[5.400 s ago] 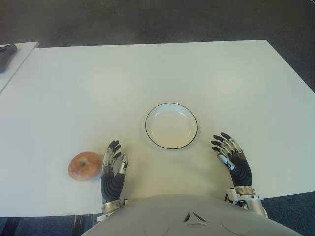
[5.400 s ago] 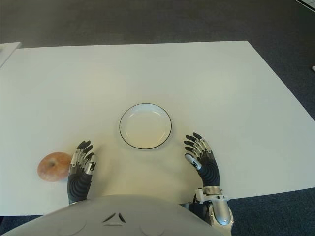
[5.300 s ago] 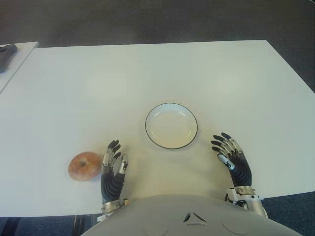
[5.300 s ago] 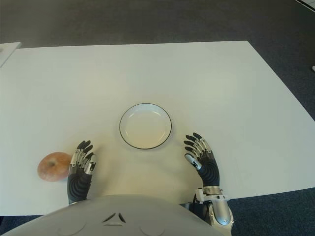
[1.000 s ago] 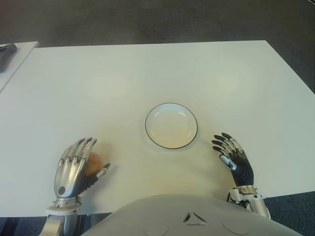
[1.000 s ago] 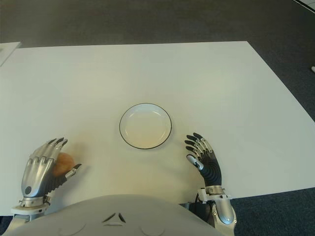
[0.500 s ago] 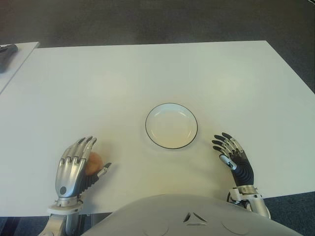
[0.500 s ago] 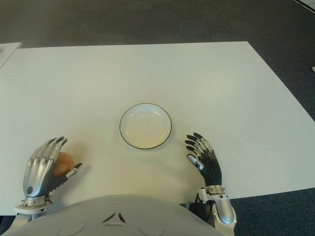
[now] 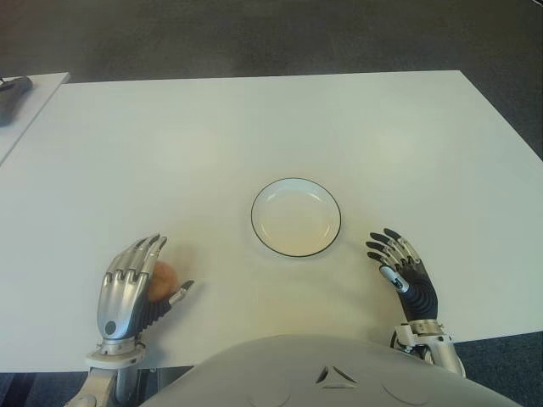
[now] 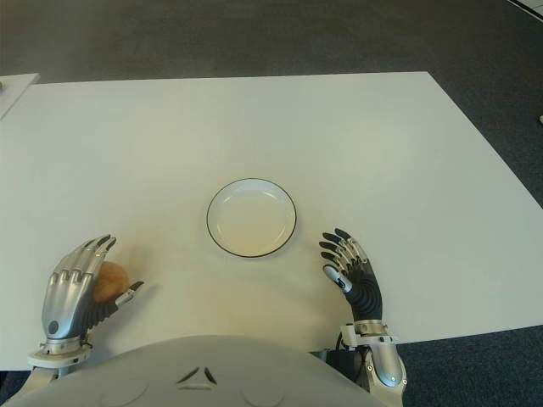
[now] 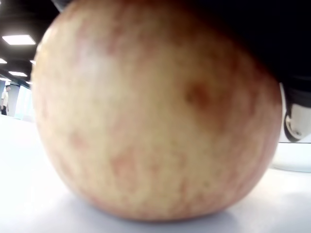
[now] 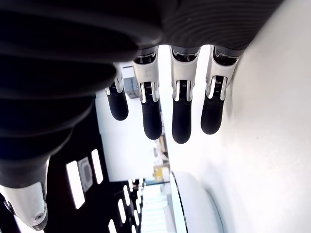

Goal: Put the apples into the plate.

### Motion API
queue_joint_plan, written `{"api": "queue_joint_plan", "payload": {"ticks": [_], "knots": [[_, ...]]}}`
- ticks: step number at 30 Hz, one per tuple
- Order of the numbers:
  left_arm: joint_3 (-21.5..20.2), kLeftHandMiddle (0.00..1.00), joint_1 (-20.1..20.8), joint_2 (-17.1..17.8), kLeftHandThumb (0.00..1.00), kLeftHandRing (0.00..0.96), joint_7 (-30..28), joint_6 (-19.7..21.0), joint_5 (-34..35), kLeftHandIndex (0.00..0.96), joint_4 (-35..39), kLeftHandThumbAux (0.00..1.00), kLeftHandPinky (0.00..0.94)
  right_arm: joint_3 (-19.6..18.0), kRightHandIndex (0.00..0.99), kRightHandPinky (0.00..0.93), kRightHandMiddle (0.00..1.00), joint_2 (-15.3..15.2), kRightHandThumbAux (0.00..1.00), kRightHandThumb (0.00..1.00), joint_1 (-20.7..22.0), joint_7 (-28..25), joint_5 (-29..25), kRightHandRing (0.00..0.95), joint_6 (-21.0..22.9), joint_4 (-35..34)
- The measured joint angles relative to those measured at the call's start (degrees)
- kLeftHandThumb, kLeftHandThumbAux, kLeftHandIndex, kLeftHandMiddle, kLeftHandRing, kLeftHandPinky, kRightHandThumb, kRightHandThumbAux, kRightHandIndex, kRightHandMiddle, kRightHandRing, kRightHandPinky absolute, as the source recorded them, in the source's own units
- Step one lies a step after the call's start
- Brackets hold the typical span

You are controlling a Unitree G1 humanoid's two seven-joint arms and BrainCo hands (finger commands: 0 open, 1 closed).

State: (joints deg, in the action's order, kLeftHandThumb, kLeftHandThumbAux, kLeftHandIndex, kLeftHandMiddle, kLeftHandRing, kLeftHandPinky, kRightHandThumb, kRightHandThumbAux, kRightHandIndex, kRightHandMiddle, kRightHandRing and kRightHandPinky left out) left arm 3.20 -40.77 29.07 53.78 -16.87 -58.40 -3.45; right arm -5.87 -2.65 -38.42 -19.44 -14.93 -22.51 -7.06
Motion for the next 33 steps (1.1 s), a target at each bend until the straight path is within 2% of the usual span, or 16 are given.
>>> {"api": "queue_joint_plan", "payload": {"ticks": [9,11,12,15,17,19,20,24,29,33], "knots": [[0.86,0.209,0.27,0.60,0.519,0.218,0.25,0.80,0.69,0.139,-0.17,0.367,0.253,0.06,0.169,0.300,0.277,0.05,0.627,0.461,-0.02,0.12,-0.09,0.281,0.42,-0.26],[1.09,0.229,0.28,0.75,0.525,0.234,0.24,1.05,0.94,0.169,-0.14,0.374,0.275,0.06,0.170,0.300,0.278,0.06,0.626,0.460,-0.02,0.12,-0.11,0.282,0.42,-0.26],[1.22,0.291,0.28,0.83,0.555,0.285,0.24,1.18,1.03,0.229,-0.09,0.391,0.326,0.05,0.170,0.298,0.280,0.07,0.625,0.458,-0.02,0.12,-0.12,0.283,0.42,-0.26],[1.63,0.404,0.30,1.16,0.593,0.378,0.21,1.67,1.24,0.319,0.05,0.417,0.395,0.05,0.171,0.290,0.283,0.09,0.627,0.453,0.00,0.10,-0.23,0.283,0.42,-0.24],[1.89,0.500,0.32,1.37,0.664,0.490,0.20,2.08,1.31,0.385,0.18,0.576,0.468,0.05,0.171,0.289,0.285,0.09,0.629,0.447,0.00,0.09,-0.33,0.284,0.42,-0.23],[2.13,0.513,0.31,1.50,0.748,0.549,0.14,2.68,1.31,0.390,0.48,0.619,0.515,0.05,0.172,0.292,0.285,0.10,0.630,0.444,0.01,0.09,-0.38,0.284,0.42,-0.23],[2.24,0.514,0.30,1.53,0.782,0.601,0.10,2.98,1.31,0.395,0.65,0.636,0.573,0.04,0.172,0.295,0.285,0.10,0.630,0.442,0.02,0.09,-0.38,0.285,0.41,-0.23],[2.51,0.511,0.32,1.61,0.833,0.713,-0.58,4.05,1.30,0.403,1.40,0.660,0.727,0.04,0.174,0.302,0.285,0.13,0.630,0.440,0.06,0.10,-0.37,0.287,0.41,-0.23],[2.59,0.524,0.33,1.98,0.849,0.791,-2.47,5.08,1.31,0.403,2.67,0.665,0.812,0.04,0.176,0.296,0.286,0.16,0.628,0.446,0.14,0.11,-0.36,0.286,0.41,-0.23],[2.72,0.529,0.43,2.78,0.852,0.818,-4.31,5.63,1.31,0.403,3.50,0.665,0.828,0.04,0.175,0.290,0.288,0.17,0.627,0.450,0.17,0.12,-0.36,0.285,0.41,-0.23]]}}
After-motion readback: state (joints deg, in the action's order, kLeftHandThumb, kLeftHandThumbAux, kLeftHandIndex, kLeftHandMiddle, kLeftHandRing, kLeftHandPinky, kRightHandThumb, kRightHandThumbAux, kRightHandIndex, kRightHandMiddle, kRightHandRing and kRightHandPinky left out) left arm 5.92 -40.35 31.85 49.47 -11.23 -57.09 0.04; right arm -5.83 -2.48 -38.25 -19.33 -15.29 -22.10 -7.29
